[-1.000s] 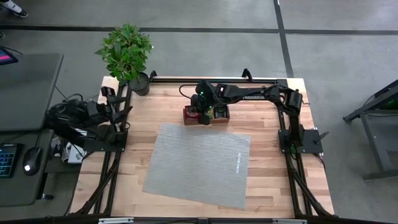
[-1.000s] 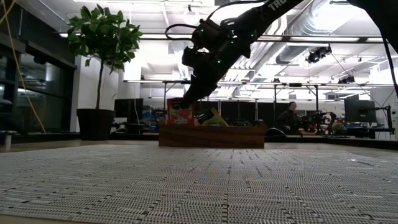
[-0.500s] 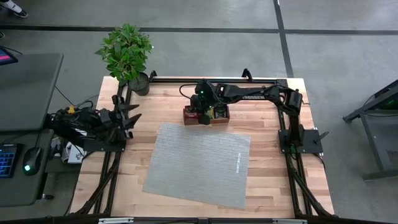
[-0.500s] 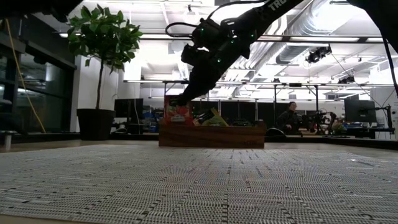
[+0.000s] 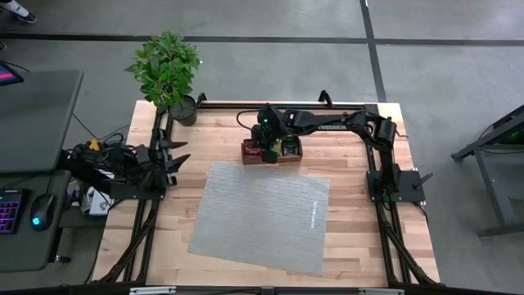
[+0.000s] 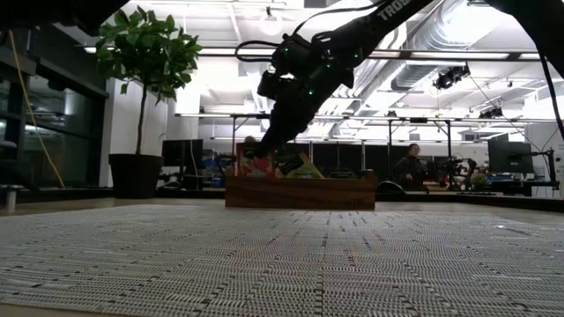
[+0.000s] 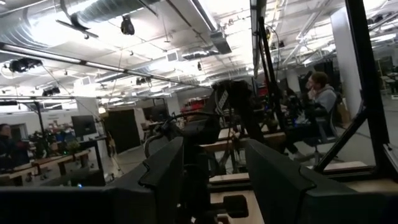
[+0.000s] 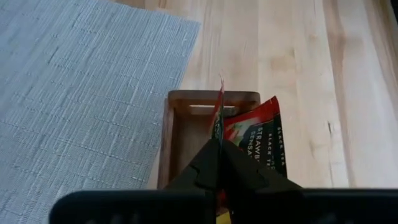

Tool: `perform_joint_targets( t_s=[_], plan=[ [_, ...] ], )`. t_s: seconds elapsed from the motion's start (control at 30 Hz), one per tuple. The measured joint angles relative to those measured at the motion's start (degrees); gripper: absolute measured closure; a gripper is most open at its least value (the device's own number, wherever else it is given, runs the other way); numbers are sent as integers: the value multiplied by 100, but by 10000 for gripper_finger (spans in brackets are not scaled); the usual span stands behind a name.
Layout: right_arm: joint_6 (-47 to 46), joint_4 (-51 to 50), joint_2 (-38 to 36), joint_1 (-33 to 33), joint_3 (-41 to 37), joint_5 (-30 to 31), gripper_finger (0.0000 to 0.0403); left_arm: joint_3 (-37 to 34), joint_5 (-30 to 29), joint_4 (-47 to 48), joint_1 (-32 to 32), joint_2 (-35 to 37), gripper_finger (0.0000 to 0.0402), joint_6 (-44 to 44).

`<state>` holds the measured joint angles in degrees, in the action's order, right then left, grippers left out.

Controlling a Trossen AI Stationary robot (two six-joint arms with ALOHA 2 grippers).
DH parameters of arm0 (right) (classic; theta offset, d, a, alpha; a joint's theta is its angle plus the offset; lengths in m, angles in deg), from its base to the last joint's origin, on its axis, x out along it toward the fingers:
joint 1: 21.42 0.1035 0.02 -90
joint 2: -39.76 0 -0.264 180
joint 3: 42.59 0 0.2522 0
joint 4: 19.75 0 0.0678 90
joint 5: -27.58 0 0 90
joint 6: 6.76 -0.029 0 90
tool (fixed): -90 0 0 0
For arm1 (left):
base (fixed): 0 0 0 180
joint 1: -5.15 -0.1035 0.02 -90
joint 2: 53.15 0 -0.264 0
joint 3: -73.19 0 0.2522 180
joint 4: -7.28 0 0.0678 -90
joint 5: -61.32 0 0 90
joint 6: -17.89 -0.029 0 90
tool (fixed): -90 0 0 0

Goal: Pick & Place Tea
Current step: Put the red tea bag into the left section of the wooden organizer, then adjust the yellow tea bag

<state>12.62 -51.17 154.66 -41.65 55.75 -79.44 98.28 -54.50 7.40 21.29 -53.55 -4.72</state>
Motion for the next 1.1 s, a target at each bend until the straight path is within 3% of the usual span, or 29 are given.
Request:
perform_joint_targets(
  t_s=[0.3,0.5,0.63,0.87,1.0,1.1],
  plan=[
    [208,39,0,-4,0,1,306,0,2,114,0,0,231,42],
    [-131,8,-182,71,6,403,249,0,2,387,0,2,231,144],
    [-905,-271,-569,87,22,577,239,0,-44,682,0,0,231,267],
    [-1598,-2156,-1264,35,-2,-94,238,-38,-175,1287,0,0,231,769],
    [-1697,-2871,-1506,246,-11,18,237,-408,-168,1179,0,0,231,1136],
    [-1942,-2864,-1724,411,-11,205,237,-866,-27,500,-1,0,231,1300]
  ],
)
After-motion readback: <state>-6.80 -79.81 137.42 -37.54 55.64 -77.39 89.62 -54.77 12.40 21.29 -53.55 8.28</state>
